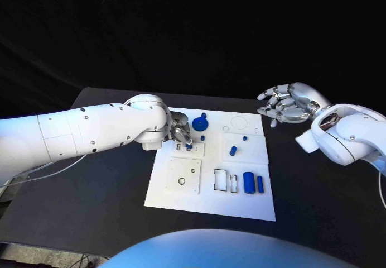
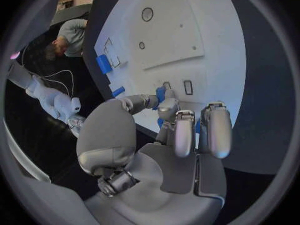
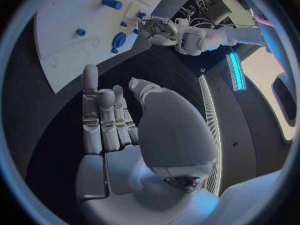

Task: Assemble the parts on the task board

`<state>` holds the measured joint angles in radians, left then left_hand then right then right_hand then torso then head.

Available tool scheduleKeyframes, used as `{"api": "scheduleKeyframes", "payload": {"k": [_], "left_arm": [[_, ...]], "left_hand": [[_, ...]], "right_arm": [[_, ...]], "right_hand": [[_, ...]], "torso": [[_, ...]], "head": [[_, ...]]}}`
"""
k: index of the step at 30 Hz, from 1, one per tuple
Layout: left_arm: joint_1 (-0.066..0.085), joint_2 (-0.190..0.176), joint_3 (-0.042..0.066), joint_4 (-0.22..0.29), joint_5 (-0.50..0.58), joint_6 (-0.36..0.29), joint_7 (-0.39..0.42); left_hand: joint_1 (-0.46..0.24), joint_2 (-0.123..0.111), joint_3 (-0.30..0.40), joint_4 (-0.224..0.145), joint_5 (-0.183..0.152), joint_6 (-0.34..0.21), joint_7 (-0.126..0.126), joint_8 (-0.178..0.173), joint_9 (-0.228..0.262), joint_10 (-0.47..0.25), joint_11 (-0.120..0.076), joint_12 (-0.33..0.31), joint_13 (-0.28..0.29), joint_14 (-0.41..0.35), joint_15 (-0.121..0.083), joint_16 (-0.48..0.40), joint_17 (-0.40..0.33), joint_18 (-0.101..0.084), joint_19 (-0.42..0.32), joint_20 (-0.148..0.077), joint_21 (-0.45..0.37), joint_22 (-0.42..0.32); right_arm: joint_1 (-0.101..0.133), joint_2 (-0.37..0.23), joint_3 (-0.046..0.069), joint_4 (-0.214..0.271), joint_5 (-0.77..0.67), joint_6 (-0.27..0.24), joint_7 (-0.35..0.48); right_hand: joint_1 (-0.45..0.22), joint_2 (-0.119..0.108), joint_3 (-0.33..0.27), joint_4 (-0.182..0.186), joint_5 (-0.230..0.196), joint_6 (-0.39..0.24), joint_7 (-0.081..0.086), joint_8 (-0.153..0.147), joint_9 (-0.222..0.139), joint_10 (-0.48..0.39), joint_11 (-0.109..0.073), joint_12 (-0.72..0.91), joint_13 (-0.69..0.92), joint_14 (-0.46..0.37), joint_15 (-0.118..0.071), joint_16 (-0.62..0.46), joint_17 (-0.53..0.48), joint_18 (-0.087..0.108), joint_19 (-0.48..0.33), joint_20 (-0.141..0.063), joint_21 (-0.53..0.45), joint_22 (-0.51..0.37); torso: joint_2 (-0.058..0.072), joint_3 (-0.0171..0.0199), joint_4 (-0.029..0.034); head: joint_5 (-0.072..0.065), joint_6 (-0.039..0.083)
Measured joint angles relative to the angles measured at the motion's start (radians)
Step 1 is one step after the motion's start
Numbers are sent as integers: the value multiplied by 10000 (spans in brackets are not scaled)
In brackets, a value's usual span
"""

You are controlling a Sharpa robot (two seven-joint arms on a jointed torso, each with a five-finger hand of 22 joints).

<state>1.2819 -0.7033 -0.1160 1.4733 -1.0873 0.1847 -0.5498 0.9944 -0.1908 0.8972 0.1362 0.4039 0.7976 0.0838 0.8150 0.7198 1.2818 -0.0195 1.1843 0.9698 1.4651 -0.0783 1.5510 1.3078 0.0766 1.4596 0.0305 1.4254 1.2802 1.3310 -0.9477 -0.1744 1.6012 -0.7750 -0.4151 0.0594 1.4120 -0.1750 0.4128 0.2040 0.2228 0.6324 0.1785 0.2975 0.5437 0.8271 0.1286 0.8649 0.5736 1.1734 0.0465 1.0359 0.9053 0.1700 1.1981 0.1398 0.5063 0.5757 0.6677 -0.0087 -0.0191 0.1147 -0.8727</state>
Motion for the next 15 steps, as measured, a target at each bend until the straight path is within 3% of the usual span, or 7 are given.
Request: {"api": "scheduleKeyframes", "payload": {"k": [15], "left_arm": [[-1,-11,-3,-22,-28,307,-75]], "left_hand": [[40,-40,0,0,-16,0,0,23,-25,1,0,0,6,0,0,0,-1,0,0,0,0,9]], "right_arm": [[-5,11,0,-12,0,2,1]], "right_hand": [[0,0,0,0,0,0,0,0,0,0,0,0,-31,0,0,0,0,0,0,0,-60,-25]], "torso": [[-5,-4,1]], "head": [[34,0]]}}
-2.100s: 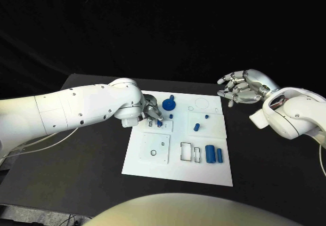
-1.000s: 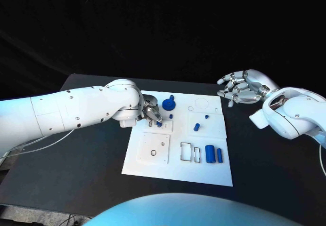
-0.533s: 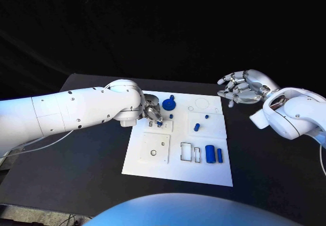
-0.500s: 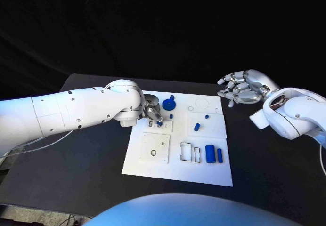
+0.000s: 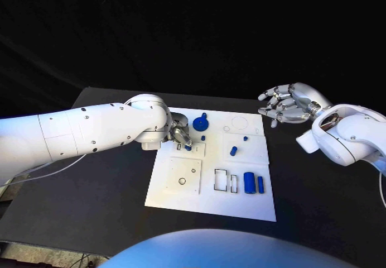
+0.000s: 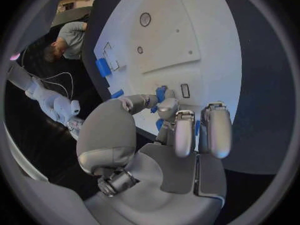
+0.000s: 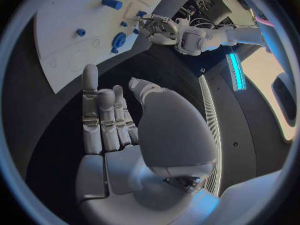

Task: Assemble the parts on the task board

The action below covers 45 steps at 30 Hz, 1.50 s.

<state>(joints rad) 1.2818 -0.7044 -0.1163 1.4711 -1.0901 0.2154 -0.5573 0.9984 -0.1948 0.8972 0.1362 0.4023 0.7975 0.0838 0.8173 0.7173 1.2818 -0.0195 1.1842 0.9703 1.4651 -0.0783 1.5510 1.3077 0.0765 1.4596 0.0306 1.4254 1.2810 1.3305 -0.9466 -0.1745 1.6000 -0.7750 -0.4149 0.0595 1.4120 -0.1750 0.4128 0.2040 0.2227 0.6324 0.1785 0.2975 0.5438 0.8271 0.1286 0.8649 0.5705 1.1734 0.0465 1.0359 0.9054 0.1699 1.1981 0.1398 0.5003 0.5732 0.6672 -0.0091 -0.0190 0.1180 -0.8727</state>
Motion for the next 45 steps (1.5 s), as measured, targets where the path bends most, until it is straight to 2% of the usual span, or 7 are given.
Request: {"api": "scheduleKeyframes", "payload": {"k": [33,40,45], "left_arm": [[19,142,14,-121,47,268,-278],[28,180,21,-152,162,329,-372],[29,203,21,-179,243,320,-425]], "left_hand": [[0,1,44,44,40,38,37,-39,29,37,-30,-1,-54,0,0,0,-2,-1,0,0,0,5],[-247,232,-31,-31,-52,39,36,-39,91,90,-55,-1,-103,0,0,0,-2,0,0,0,0,5],[-545,206,-101,-101,-115,121,-44,-76,131,125,-87,-52,-144,0,0,-1,-2,0,0,0,0,5]], "right_arm": [[-15,6,-1,-1,0,0,7],[-17,3,-1,6,0,0,7],[-18,-4,-1,14,0,-1,7]], "right_hand": [[0,0,0,0,0,0,0,41,-7,0,0,0,-23,0,0,0,-18,0,0,0,0,-14],[0,0,0,0,0,0,0,45,-9,0,0,0,-38,0,0,0,-31,1,0,0,0,-21],[0,0,0,0,0,0,0,45,-9,0,0,0,-38,0,0,0,-31,0,0,0,0,-21]], "torso": [[7,11,-13],[3,14,-12],[4,13,-12]], "head": [[0,0],[-13,0],[-31,0]]}}
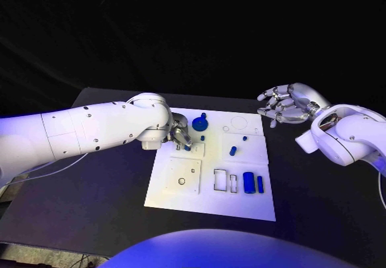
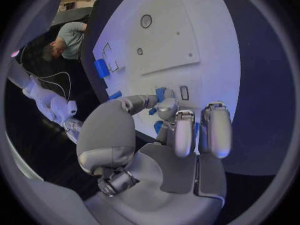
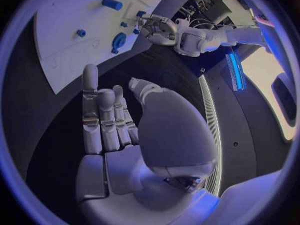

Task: Assemble the parts on the task board

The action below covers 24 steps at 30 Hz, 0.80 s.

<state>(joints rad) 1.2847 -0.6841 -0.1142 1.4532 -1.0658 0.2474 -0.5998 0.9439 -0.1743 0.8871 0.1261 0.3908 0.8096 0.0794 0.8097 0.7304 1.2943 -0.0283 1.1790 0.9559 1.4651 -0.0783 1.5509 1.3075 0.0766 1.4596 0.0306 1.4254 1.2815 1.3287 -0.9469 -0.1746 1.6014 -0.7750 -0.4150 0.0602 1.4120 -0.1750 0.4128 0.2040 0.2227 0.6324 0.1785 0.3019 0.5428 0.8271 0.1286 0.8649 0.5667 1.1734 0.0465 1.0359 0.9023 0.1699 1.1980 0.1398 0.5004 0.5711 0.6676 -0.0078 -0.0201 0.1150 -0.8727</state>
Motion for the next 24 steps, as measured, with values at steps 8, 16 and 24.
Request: {"api": "scheduleKeyframes", "payload": {"k": [8,16,24], "left_arm": [[-1,45,-3,-63,88,-40,-74],[-1,63,-4,-101,161,-69,-126],[-11,68,-11,-125,230,-69,-165]], "left_hand": [[-258,25,198,-247,-47,53,-48,-110,2,1,-1,0,-13,0,0,0,0,0,0,0,0,-1],[-431,18,227,-275,-54,119,-85,-174,-13,1,0,0,-13,0,0,0,0,0,0,0,0,-1],[-596,-27,-31,-17,-54,379,-312,-232,-27,2,-2,0,-13,0,0,0,0,0,0,0,0,12]], "right_arm": [[0,-14,0,19,0,0,0],[0,-35,0,34,0,-1,-1],[0,-48,0,52,0,-1,-2]], "right_hand": [[0,0,0,0,0,0,0,-1,0,0,0,0,0,0,0,0,0,0,0,0,0,0],[0,0,29,-29,0,0,0,-2,1,0,0,0,-22,0,0,0,-20,1,0,0,-40,-11],[0,0,29,-29,0,0,0,-2,1,0,0,0,-30,-73,0,-39,-56,1,0,0,-40,-11]], "torso": [[6,-4,2],[8,-11,3],[8,-10,11]], "head": [[-29,0],[-61,0],[-75,0]]}}
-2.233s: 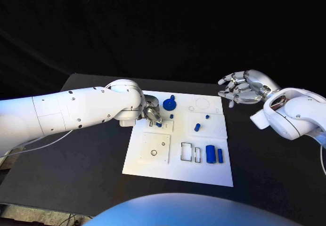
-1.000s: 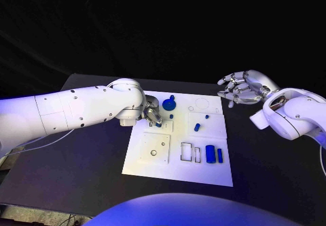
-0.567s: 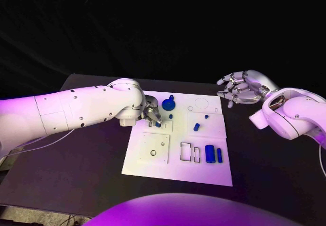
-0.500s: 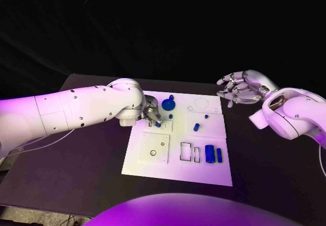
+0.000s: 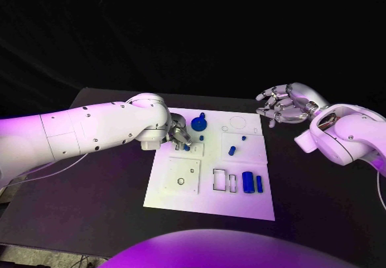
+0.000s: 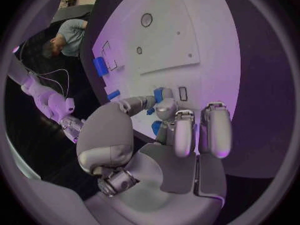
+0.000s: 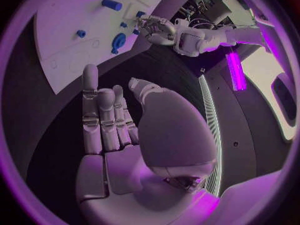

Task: Assemble the parts on the task board

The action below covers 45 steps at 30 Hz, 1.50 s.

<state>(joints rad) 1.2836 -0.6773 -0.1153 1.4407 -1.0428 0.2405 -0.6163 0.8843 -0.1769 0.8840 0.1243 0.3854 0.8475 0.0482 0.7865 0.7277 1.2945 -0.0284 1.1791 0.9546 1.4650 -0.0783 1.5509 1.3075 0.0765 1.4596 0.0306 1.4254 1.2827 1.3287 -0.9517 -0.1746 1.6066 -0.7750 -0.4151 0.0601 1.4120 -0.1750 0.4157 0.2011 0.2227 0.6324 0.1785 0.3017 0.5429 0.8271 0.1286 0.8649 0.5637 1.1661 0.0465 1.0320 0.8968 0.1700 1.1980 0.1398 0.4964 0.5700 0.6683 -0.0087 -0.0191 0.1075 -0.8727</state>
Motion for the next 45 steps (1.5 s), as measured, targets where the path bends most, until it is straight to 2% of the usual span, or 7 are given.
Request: {"api": "scheduleKeyframes", "payload": {"k": [12,19,34,41,45], "left_arm": [[-14,5,-13,-23,75,21,-51],[-15,5,-13,-32,103,23,-69],[-16,0,-14,-63,152,21,-101],[-18,-25,-14,-51,163,16,-112],[-21,-102,4,12,167,-2,-115]], "left_hand": [[-370,-81,-483,483,12,85,-82,-120,-22,-4,-1,0,1,0,0,0,0,0,0,0,0,6],[-472,-26,-619,619,12,88,-16,-183,-34,-5,-1,0,1,0,0,0,0,0,0,0,0,6],[-736,-132,-1191,1192,13,124,19,-261,-33,-29,22,0,16,0,0,0,0,0,0,0,0,22],[-776,-172,-1882,1490,-22,124,19,-261,-5,-28,21,0,31,0,0,0,0,0,0,0,0,21],[-776,-172,-1984,1570,-22,124,19,-261,1,-28,21,0,31,0,0,0,-1,-1,0,0,-37,15]], "right_arm": [[0,-15,0,25,-4,0,0],[0,-13,0,22,-8,0,0],[-1,-14,0,16,-15,-8,22],[-5,-12,0,5,-20,-17,38],[-12,-10,0,-4,-21,-21,46]], "right_hand": [[0,0,-1,1,0,0,0,-1,0,0,0,0,-12,0,0,0,-1,0,0,0,0,-11],[0,0,-1,1,0,0,0,-1,0,0,0,0,-12,0,0,0,-1,0,0,0,0,-11],[0,0,69,-68,0,0,0,-2,-12,0,0,66,-45,1,0,0,0,0,0,0,-41,-30],[0,0,68,-68,0,0,0,36,-12,0,0,66,-60,0,0,0,0,0,28,-27,-41,-30],[0,0,68,-68,0,0,0,36,-12,0,0,66,-60,1,0,0,0,0,27,-27,-41,-30]], "torso": [[-11,0,-1],[-12,0,4],[-14,-2,0],[-14,-8,-1],[-14,-12,-1]], "head": [[-8,0],[-10,0],[-10,0],[-15,0],[8,0]]}}
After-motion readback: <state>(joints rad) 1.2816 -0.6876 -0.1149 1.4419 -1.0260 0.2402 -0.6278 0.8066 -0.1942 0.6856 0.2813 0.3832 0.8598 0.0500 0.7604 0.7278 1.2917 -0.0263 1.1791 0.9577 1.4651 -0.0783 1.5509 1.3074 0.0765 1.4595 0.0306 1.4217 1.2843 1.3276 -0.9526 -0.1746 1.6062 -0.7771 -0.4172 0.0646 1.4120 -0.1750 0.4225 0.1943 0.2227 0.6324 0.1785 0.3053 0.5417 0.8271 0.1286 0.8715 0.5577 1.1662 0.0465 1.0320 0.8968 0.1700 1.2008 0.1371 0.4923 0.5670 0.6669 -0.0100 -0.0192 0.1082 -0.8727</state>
